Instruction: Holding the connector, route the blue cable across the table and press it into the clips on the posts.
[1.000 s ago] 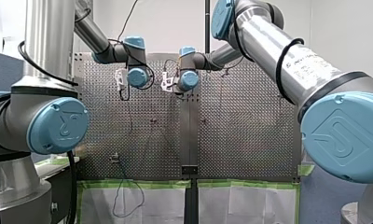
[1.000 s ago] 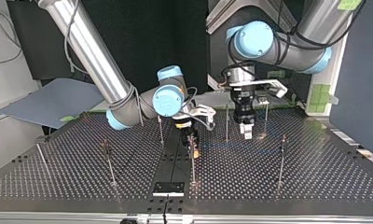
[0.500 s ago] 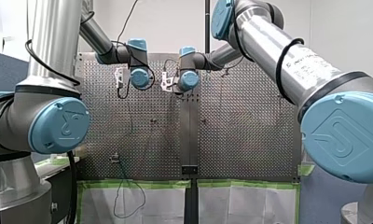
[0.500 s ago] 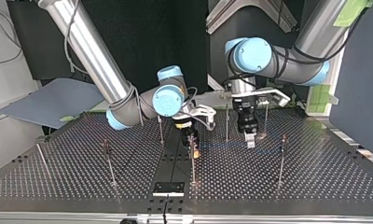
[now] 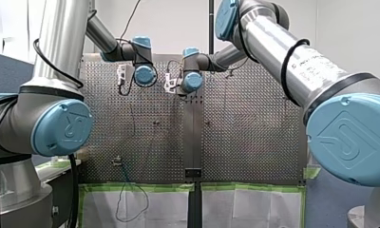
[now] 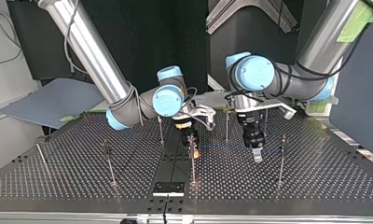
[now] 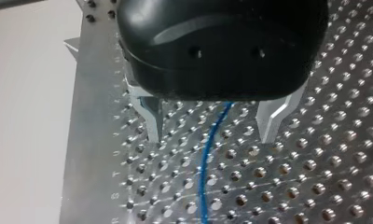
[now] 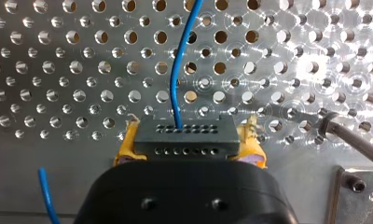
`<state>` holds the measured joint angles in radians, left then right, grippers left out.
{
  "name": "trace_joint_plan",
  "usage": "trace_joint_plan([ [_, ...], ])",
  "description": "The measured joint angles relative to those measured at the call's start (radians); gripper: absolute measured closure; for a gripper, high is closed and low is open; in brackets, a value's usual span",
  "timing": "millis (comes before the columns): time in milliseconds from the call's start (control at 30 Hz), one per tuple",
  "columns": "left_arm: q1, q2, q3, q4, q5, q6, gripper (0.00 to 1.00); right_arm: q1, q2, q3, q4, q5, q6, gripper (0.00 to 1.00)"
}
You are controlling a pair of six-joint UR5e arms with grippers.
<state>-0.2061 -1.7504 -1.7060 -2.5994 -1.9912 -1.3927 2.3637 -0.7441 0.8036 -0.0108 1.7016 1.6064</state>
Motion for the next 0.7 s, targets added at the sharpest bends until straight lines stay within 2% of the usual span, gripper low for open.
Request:
trace_joint_plan([
  [233,0.000,0.000,0.056,-0.060,0.031,0.003,0.00,0.000,0.000,0.000,0.000,-0.001,0.000,1.00],
  [500,0.005,-0.021,0.071,-0.135,0.003,0.002,0.00,0.000,0.000,0.000,0.001,-0.003,0.000,1.00],
  [700,-0.002,-0.038,0.077,-0.186,0.000,0.004,0.00,0.000,0.000,0.000,0.000,-0.003,0.000,1.00],
])
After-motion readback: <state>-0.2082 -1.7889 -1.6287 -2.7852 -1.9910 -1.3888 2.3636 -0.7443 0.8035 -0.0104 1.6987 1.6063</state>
